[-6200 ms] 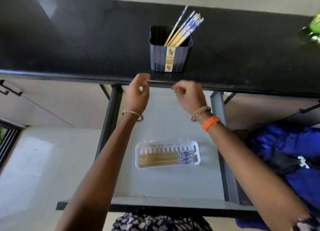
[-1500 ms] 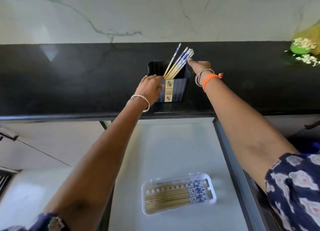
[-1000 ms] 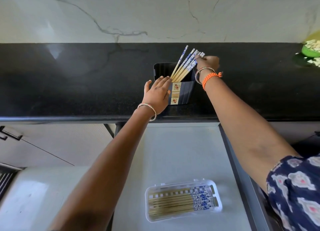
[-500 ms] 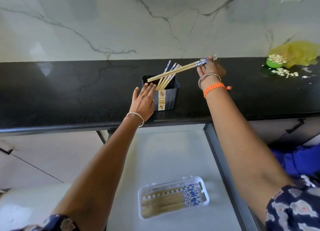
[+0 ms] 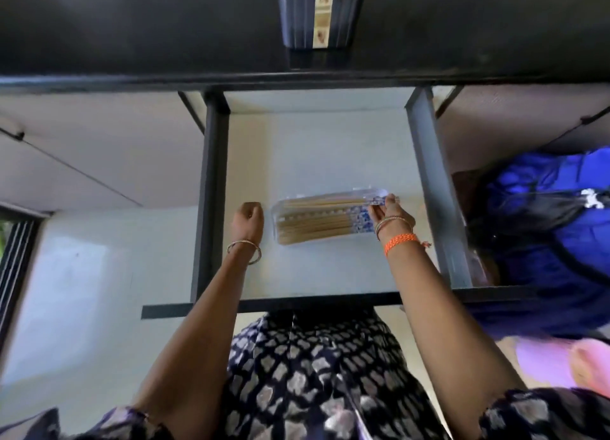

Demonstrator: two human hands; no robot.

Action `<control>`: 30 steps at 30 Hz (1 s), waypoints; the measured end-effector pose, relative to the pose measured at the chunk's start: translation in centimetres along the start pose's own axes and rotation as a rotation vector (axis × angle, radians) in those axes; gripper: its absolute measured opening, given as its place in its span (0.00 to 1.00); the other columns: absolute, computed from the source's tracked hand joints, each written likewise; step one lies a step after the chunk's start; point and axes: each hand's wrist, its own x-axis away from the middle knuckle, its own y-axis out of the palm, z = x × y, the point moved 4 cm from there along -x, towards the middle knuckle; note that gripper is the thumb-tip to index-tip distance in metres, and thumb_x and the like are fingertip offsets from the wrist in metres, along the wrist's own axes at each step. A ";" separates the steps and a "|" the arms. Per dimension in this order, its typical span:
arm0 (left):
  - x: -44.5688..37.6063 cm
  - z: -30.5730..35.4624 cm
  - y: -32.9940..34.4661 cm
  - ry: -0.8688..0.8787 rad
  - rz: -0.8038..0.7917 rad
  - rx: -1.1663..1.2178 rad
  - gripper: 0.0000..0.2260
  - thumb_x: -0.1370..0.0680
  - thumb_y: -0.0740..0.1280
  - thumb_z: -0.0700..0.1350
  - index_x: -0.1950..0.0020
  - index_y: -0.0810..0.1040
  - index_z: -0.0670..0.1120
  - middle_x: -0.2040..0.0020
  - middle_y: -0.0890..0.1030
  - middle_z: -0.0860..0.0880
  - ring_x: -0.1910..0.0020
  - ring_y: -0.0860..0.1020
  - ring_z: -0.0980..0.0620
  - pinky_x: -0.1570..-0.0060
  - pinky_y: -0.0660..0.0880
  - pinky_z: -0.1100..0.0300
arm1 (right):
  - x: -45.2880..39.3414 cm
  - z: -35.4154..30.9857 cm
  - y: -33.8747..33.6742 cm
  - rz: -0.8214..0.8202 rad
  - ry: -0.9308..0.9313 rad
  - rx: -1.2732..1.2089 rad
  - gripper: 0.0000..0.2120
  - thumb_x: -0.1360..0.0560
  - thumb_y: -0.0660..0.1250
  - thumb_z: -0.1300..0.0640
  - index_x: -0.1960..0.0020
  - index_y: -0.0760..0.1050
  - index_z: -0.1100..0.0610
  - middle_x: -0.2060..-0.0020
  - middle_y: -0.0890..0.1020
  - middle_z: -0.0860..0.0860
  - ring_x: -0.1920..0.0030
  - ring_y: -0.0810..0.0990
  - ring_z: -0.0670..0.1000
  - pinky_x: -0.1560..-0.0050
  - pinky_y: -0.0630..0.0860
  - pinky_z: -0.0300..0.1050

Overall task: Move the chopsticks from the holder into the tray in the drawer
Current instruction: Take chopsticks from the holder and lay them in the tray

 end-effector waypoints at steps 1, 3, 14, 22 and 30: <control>0.4 -0.8 0.1 -0.013 -0.031 0.003 0.11 0.24 0.59 0.43 0.48 0.77 0.39 0.47 0.80 0.35 0.47 0.77 0.37 0.47 0.75 0.49 | -0.4 0.3 -0.5 0.022 -0.025 0.044 0.15 0.22 0.66 0.62 0.66 0.67 0.62 0.66 0.75 0.59 0.70 0.75 0.52 0.70 0.82 0.42; 0.9 -1.7 0.1 -0.029 -0.080 -0.005 0.12 0.24 0.60 0.44 0.46 0.76 0.39 0.47 0.79 0.36 0.46 0.77 0.38 0.42 0.75 0.44 | -0.8 0.8 -0.8 0.048 -0.061 0.139 0.15 0.23 0.67 0.62 0.67 0.67 0.62 0.63 0.76 0.60 0.70 0.74 0.51 0.62 0.83 0.45; 1.9 -1.5 1.5 0.156 -0.209 -0.221 0.08 0.24 0.61 0.43 0.54 0.79 0.42 0.62 0.79 0.46 0.63 0.74 0.50 0.69 0.67 0.64 | -0.6 2.4 1.6 -0.053 -0.023 0.124 0.10 0.20 0.60 0.64 0.40 0.69 0.67 0.37 0.74 0.66 0.43 0.78 0.60 0.42 0.77 0.52; 1.6 -1.6 1.5 0.123 -0.228 -0.181 0.10 0.23 0.62 0.44 0.49 0.79 0.40 0.58 0.80 0.43 0.60 0.75 0.50 0.64 0.70 0.62 | -0.5 2.6 2.4 0.002 -0.121 0.462 0.20 0.22 0.60 0.67 0.31 0.68 0.62 0.52 0.79 0.59 0.54 0.81 0.57 0.55 0.78 0.45; 1.0 0.4 1.0 0.093 -0.089 -0.015 0.12 0.24 0.62 0.41 0.42 0.73 0.39 0.45 0.79 0.39 0.46 0.78 0.42 0.47 0.76 0.53 | 1.7 2.9 4.3 -0.211 -0.046 0.505 0.15 0.24 0.55 0.71 0.66 0.66 0.58 0.73 0.66 0.53 0.76 0.67 0.47 0.71 0.62 0.39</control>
